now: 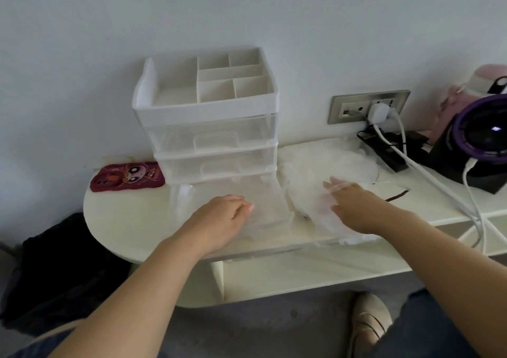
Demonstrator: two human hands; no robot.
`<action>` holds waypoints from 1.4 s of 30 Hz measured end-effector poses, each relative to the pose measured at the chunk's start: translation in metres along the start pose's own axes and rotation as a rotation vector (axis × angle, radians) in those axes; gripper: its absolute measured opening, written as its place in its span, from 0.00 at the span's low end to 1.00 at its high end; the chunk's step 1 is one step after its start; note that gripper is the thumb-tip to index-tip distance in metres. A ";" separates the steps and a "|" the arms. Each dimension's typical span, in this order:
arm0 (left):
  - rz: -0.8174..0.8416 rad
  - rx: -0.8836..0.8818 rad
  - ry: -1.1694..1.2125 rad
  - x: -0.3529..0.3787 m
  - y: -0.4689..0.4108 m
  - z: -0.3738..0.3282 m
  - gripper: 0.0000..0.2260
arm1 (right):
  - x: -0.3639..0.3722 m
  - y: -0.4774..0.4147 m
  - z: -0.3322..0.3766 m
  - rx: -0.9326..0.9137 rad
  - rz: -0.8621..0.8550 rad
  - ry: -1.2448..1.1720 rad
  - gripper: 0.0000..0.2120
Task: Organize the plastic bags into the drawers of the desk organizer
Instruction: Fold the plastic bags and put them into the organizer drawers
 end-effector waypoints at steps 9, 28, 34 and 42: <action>-0.039 0.021 -0.015 -0.005 -0.007 -0.003 0.18 | -0.019 -0.005 0.002 -0.059 -0.263 0.098 0.15; 0.125 0.146 0.665 -0.031 0.032 -0.052 0.20 | -0.083 0.039 0.039 0.023 -0.554 -1.160 0.10; 0.252 0.009 0.806 -0.025 0.033 -0.041 0.44 | -0.083 0.019 0.097 -0.053 -0.533 -1.157 0.10; 0.005 -0.115 1.129 -0.052 0.037 -0.014 0.14 | -0.083 0.006 0.141 -0.129 -0.509 -1.299 0.18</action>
Point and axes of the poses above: each hand's wrist, its own y-axis away from the middle knuckle, its own x-axis out of the palm, z = x × y, the point moved 8 cm from there along -y, towards the middle knuckle, and after that the axes turned 9 degrees about -x, right-handed, at the moved point
